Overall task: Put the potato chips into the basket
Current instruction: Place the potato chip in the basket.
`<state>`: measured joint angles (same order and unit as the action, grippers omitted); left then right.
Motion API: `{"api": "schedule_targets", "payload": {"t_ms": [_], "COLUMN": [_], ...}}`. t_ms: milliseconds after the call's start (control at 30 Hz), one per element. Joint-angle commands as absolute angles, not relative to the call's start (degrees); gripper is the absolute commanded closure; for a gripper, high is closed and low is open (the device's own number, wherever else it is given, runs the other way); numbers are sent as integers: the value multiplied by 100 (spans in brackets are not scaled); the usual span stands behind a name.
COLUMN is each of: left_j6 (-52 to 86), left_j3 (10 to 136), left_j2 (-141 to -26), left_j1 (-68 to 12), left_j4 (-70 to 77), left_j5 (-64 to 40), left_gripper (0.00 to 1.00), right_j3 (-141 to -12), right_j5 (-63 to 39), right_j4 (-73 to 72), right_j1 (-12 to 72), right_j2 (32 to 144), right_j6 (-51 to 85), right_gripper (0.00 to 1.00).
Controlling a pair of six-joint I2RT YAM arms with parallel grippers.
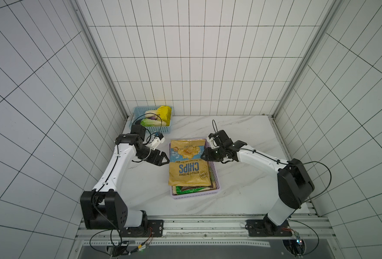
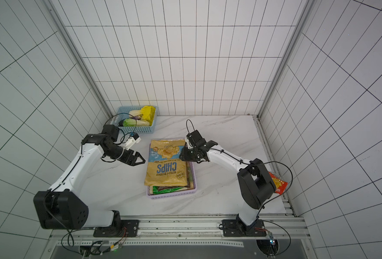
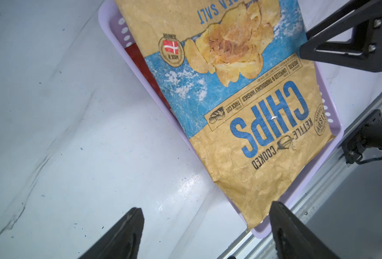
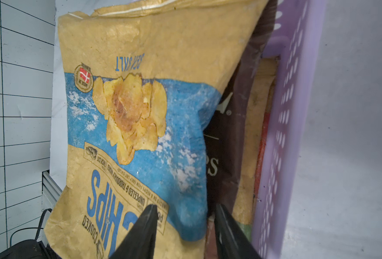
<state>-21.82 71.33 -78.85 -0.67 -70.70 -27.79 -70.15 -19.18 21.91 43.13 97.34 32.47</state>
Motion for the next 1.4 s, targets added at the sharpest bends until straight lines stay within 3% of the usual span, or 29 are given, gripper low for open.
{"api": "schedule_targets", "payload": {"t_ms": [0, 167, 367, 467, 900, 1133, 1233, 1300, 1367], "left_j6": [-1869, -1767, -1773, -1775, -1792, -2442, -2545, -2532, -2445], "left_j3": [6990, 6904, 6842, 6796, 6510, 6341, 6246, 6206, 6170], "left_j2": [-7745, -7734, -7726, -7726, -7699, -7801, -7833, -7797, -7741], "left_j1": [-75, -61, -61, -53, -44, -193, -311, -316, -308], "left_j4": [-6504, -6451, -6482, -6461, -6335, -6783, -6830, -6810, -6706], "left_j5": [-2578, -2597, -2619, -2610, -2519, -3050, -3052, -3102, -3049], "left_gripper": [13, 14, 14, 14, 14, 30, 33, 33, 32], "right_j3": [-6887, -6809, -6497, -6443, -6750, -7155, -7445, -7620, -7700], "right_j5": [-2028, -2068, -1842, -1945, -2806, -3258, -3302, -3246, -3242], "right_j4": [2261, 2257, 2278, 2363, 2684, 2973, 3235, 3401, 3486], "right_j1": [4398, 4483, 4416, 4327, 4056, 3858, 3850, 3850, 3850], "right_j2": [9692, 9727, 9374, 9230, 9267, 9629, 9885, 10015, 10071], "right_j6": [3156, 3124, 3024, 2887, 1867, 1417, 1160, 1020, 936], "right_gripper": [55, 63, 83, 88, 94, 93, 93, 91, 81]}}
